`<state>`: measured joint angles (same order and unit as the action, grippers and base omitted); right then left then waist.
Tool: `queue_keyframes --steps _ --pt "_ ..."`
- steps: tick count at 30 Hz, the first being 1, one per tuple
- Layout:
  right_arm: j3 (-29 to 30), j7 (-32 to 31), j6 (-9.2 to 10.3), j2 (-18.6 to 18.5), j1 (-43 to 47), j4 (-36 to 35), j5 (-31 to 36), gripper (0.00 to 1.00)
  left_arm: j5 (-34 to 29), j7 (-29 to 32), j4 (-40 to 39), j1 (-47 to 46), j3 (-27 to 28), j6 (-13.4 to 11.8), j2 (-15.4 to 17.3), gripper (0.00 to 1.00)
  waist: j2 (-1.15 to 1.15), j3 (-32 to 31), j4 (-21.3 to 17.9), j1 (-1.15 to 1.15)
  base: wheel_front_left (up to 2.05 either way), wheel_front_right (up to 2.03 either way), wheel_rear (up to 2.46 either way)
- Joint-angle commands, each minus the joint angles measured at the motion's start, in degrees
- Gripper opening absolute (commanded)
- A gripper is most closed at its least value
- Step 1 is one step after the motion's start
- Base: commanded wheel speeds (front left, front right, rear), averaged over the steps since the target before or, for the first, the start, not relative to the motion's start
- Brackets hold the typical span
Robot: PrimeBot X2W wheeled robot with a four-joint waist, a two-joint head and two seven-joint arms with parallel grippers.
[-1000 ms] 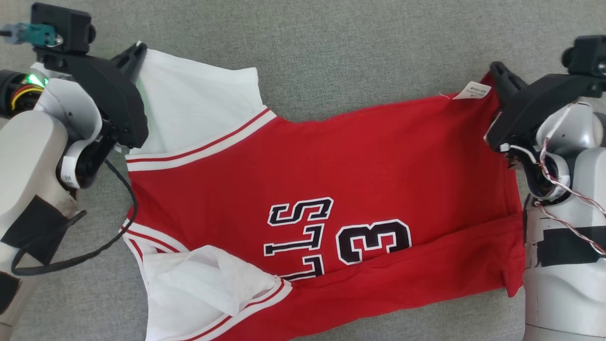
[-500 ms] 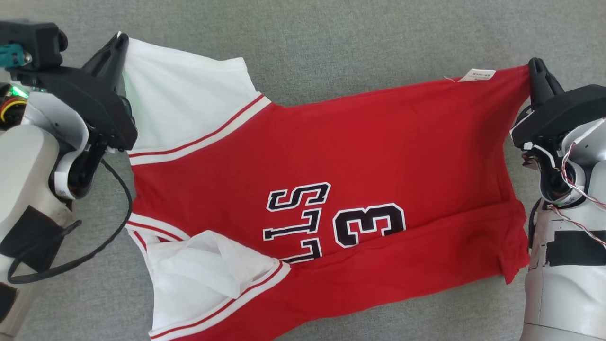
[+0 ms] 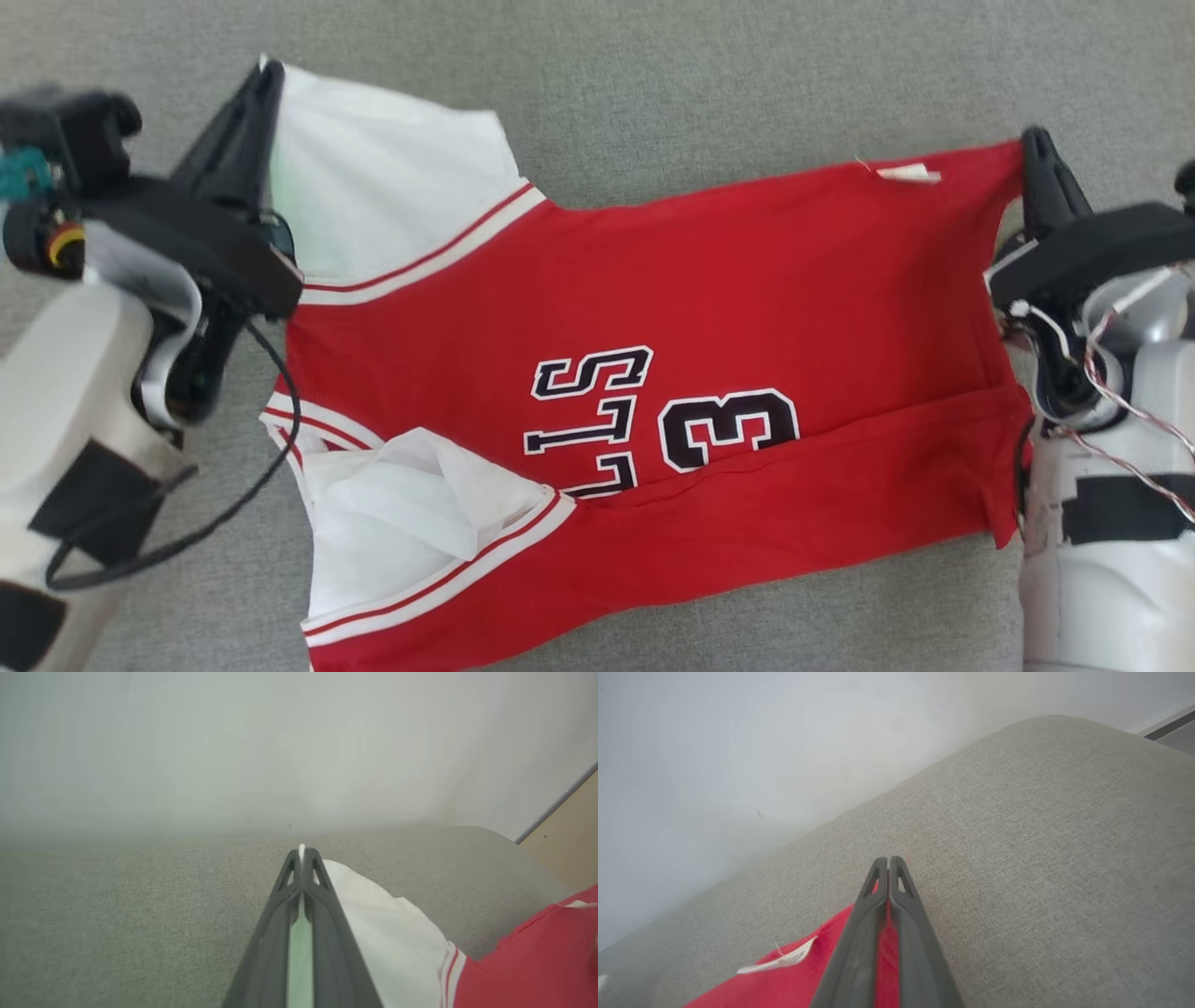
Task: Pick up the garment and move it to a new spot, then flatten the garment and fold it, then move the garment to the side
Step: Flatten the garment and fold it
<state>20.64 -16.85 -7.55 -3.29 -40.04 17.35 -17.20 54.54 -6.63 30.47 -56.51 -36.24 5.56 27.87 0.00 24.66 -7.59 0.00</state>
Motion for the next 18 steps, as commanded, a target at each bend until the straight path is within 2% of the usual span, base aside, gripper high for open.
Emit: queue_keyframes --steps 1,8,18 --pt "0.7 0.3 0.12 -0.6 1.7 -0.7 -0.8 0.0 1.7 -1.4 -1.3 2.5 1.0 0.2 0.2 0.0 0.0 -0.9 0.7 0.0 0.0 0.0 0.0" --pt "4.1 0.0 0.12 -0.1 8.8 -5.1 -3.2 0.0 6.3 -5.1 -10.1 13.5 2.8 0.5 1.0 0.0 0.0 -4.1 2.7 0.0 0.0 0.0 0.0" --pt "6.9 -0.7 0.12 0.5 18.6 -11.1 -8.3 0.0 7.9 -7.8 -24.3 30.7 3.6 -3.6 0.6 0.0 0.0 -7.2 5.3 0.0 0.0 0.0 0.0"
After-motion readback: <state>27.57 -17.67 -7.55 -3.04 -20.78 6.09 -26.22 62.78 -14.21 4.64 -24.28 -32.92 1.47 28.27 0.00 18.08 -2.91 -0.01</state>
